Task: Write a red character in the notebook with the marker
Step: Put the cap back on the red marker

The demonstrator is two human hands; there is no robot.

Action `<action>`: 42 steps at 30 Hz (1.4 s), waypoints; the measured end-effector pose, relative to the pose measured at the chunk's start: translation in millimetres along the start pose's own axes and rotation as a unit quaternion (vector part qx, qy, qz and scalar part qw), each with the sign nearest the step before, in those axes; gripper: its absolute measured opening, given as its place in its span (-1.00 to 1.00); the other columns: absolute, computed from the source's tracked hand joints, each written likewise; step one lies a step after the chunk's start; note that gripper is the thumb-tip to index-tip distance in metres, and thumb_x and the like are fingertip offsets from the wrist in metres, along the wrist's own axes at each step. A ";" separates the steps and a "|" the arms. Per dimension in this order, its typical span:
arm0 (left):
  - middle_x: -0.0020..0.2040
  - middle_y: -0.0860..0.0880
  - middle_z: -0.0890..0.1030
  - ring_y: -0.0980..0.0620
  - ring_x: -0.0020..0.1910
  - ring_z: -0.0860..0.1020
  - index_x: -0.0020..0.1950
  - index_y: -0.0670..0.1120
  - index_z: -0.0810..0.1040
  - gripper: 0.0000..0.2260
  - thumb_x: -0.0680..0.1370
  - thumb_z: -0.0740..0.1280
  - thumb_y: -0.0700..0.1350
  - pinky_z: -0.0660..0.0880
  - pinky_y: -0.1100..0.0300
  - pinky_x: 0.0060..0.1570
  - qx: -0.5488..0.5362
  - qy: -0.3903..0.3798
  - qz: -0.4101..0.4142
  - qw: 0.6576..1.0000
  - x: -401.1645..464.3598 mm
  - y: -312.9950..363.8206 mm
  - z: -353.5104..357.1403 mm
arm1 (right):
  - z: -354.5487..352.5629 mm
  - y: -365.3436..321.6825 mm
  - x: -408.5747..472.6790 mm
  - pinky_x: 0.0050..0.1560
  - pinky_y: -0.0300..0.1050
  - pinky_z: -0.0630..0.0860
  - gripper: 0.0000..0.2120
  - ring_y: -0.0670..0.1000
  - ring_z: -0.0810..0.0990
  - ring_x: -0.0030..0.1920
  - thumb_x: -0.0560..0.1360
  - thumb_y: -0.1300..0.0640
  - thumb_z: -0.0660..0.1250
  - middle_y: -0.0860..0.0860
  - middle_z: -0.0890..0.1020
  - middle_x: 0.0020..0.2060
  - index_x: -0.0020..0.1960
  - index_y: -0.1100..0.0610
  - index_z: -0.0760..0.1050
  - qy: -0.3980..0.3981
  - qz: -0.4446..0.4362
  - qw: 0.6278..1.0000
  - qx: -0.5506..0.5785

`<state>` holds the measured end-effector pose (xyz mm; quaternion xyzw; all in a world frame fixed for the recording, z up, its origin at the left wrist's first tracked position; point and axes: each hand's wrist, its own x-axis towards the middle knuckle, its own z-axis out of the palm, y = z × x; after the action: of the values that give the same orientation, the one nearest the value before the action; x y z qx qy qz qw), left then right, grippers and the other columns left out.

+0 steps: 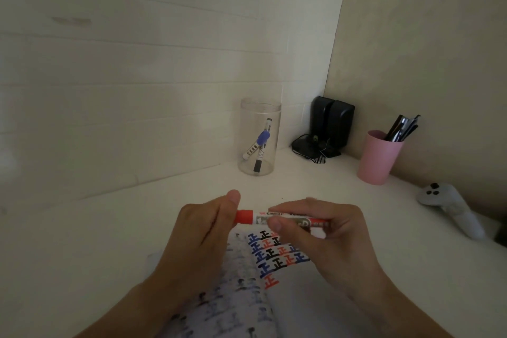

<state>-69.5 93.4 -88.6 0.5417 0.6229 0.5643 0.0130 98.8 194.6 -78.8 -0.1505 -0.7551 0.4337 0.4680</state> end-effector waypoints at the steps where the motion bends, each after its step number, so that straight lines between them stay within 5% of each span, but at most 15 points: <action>1: -0.53 0.05 0.34 0.10 -0.53 0.25 -0.44 0.01 0.30 -0.57 0.56 0.12 0.20 0.21 0.35 -0.49 -0.012 0.005 -0.002 1.000 2.1 2.7 0.2 | -1.8 1.6 0.4 -0.28 -0.25 0.54 -0.83 -0.03 0.68 -0.32 0.36 0.13 0.58 0.00 0.77 -0.27 -0.06 0.09 0.78 0.001 -0.012 1.000 -0.025; 4: -0.49 0.12 0.43 0.13 -0.50 0.32 -0.32 0.06 0.47 -0.63 0.59 0.15 0.23 0.29 0.39 -0.45 -0.058 -0.018 0.005 0.998 4.1 7.0 -1.0 | 0.6 4.7 -1.5 -0.24 -0.30 0.50 -0.81 -0.04 0.68 -0.20 0.37 0.07 0.58 -0.13 0.75 -0.21 -0.02 -0.01 0.75 -0.022 -0.058 0.988 -0.143; 7: -0.29 0.17 0.56 0.11 -0.29 0.54 0.04 0.01 0.60 -0.65 0.61 0.11 0.18 0.41 0.40 -0.24 -0.036 -0.085 0.048 0.995 1.8 3.5 -1.4 | 8.2 6.0 -3.2 -0.12 -0.27 0.57 -0.69 -0.07 0.71 -0.15 0.46 0.17 0.51 -0.15 0.74 -0.18 0.16 0.02 0.53 -0.034 -0.063 0.984 -0.164; 11: 0.13 0.19 0.56 0.15 0.15 0.53 0.42 0.21 0.38 -0.59 0.62 0.04 0.26 0.46 0.19 0.15 0.165 -0.123 0.073 0.976 7.8 -14.1 -9.6 | 2.2 5.4 -0.3 0.00 -0.21 0.64 -0.36 0.05 0.74 -0.05 0.55 0.24 0.38 -0.03 0.75 -0.10 0.50 -0.07 0.19 0.010 0.005 0.998 -0.064; 14: 0.30 0.16 0.53 0.15 0.26 0.46 0.41 0.23 0.39 -0.59 0.62 0.05 0.29 0.43 0.10 0.24 0.276 -0.123 0.049 0.952 12.0 -31.1 -17.4 | 0.5 19.6 3.6 -0.09 -0.14 0.64 -0.38 0.02 0.75 -0.14 0.53 0.31 0.40 0.08 0.70 -0.08 0.48 -0.07 0.31 -0.009 0.112 0.994 0.000; 19: 0.29 0.12 0.56 0.07 0.26 0.49 0.29 0.21 0.49 -0.55 0.58 0.01 0.35 0.45 0.03 0.19 0.336 -0.167 -0.036 0.926 16.0 -51.7 -20.2 | 1.1 31.5 11.2 -0.15 -0.09 0.63 -0.46 0.02 0.67 -0.21 0.50 0.29 0.41 0.14 0.70 -0.12 0.42 -0.05 0.44 -0.028 0.245 0.969 -0.026; 25: 0.14 0.10 0.59 0.05 0.16 0.50 0.13 0.17 0.56 -0.50 0.52 -0.05 0.36 0.48 0.03 0.06 0.332 -0.167 -0.060 0.926 18.5 -53.9 -20.5 | 15.1 -10.0 89.1 -0.10 -0.17 0.64 -0.51 -0.01 0.70 -0.15 0.49 0.21 0.46 0.05 0.70 -0.15 0.32 -0.05 0.35 0.116 0.071 0.985 -0.105; 30: 0.10 0.10 0.58 0.05 0.14 0.49 0.10 0.16 0.54 -0.49 0.53 -0.09 0.37 0.47 0.06 0.06 0.309 -0.166 -0.067 0.934 17.4 -57.0 -21.8 | 22.4 -40.5 184.5 -0.25 -0.47 0.53 -0.60 -0.17 0.66 -0.24 0.53 0.22 0.41 -0.05 0.67 -0.21 0.29 0.08 0.34 0.243 -0.098 0.950 -0.167; 37: 0.17 0.08 0.58 0.03 0.17 0.49 0.17 0.16 0.52 -0.57 0.59 -0.04 0.31 0.49 0.06 0.06 0.339 -0.172 -0.045 0.924 17.7 -58.2 -20.9 | 34.1 -2.7 228.6 -0.06 -0.06 0.70 -0.76 0.03 0.72 -0.10 0.48 0.24 0.47 0.07 0.73 -0.06 0.10 0.12 0.51 0.200 -0.044 0.939 -0.275; 42: 0.18 0.07 0.59 0.03 0.16 0.50 0.18 0.15 0.53 -0.46 0.55 -0.13 0.34 0.52 0.04 0.07 0.345 -0.172 -0.039 0.922 19.2 -57.9 -20.4 | 43.6 25.3 227.7 -0.25 -0.35 0.43 -0.88 -0.03 0.69 -0.14 0.49 0.10 0.46 0.00 0.75 -0.09 0.01 0.08 0.63 0.158 0.014 0.917 -0.366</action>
<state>-128.5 105.5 -111.3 0.5770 0.7875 0.2120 -0.0458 -59.9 331.1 24.1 -0.3888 -0.7751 0.1037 0.4872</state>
